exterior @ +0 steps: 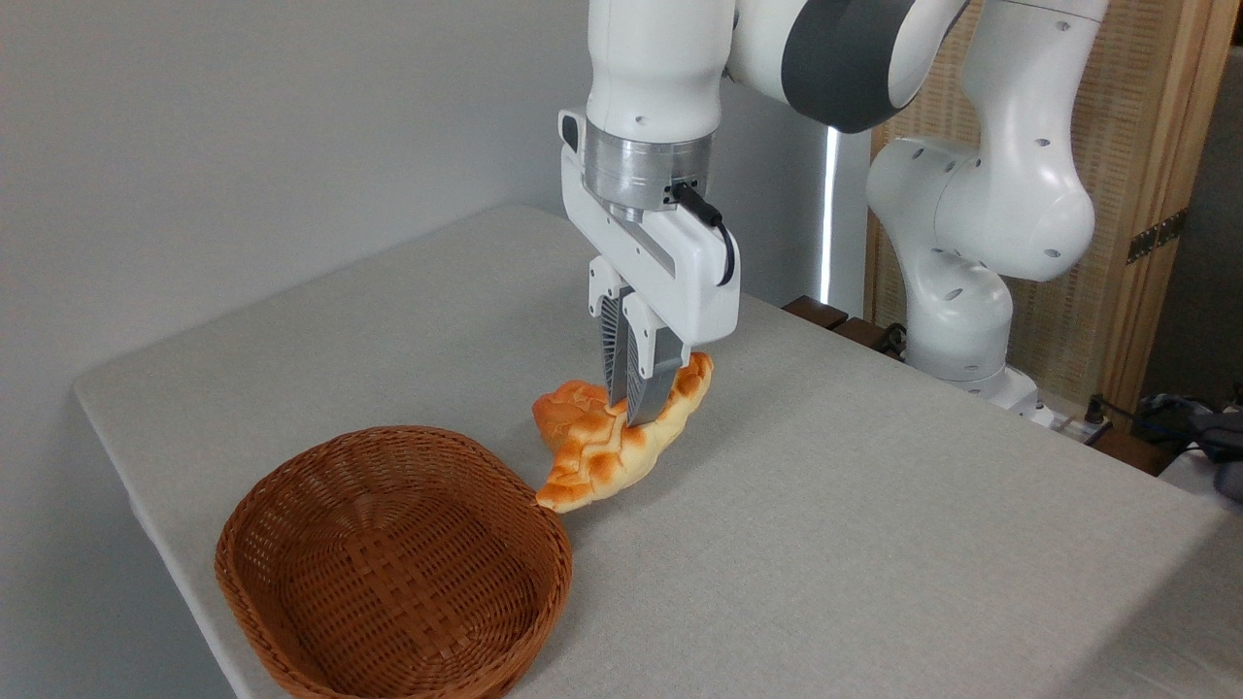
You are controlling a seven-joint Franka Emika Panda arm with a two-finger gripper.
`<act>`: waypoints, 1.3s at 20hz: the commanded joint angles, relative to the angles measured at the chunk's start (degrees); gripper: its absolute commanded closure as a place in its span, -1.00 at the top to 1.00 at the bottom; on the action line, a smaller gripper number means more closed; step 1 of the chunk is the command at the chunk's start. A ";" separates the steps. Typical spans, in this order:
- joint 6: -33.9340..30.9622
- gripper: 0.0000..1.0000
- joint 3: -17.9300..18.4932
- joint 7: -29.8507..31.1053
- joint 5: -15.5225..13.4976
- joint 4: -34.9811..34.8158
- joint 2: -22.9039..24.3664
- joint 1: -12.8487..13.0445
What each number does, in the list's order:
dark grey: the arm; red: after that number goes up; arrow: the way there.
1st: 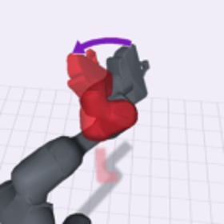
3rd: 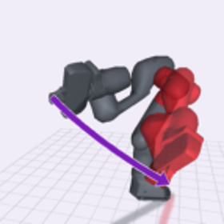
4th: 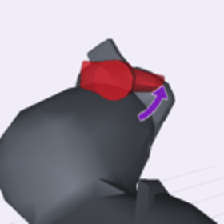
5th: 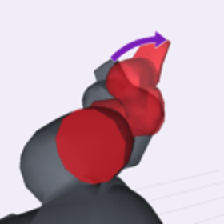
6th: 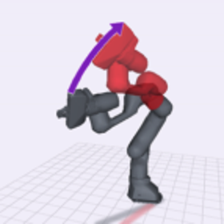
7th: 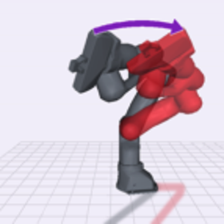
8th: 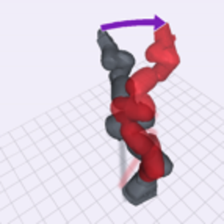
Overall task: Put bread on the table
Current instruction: 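Lower the bread onto the tablecloth, open the gripper and raise it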
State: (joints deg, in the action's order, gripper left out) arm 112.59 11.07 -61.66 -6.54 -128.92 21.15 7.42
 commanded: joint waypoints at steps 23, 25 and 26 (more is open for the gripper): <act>-21.35 1.00 -7.62 27.43 4.33 37.50 -17.97 0.67; -21.36 1.00 -10.27 30.28 7.67 38.04 -19.13 0.49; -21.36 1.00 -10.98 30.29 8.55 38.04 -19.22 0.40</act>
State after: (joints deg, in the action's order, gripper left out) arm 93.54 2.51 -34.19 -1.33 -93.81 3.90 7.99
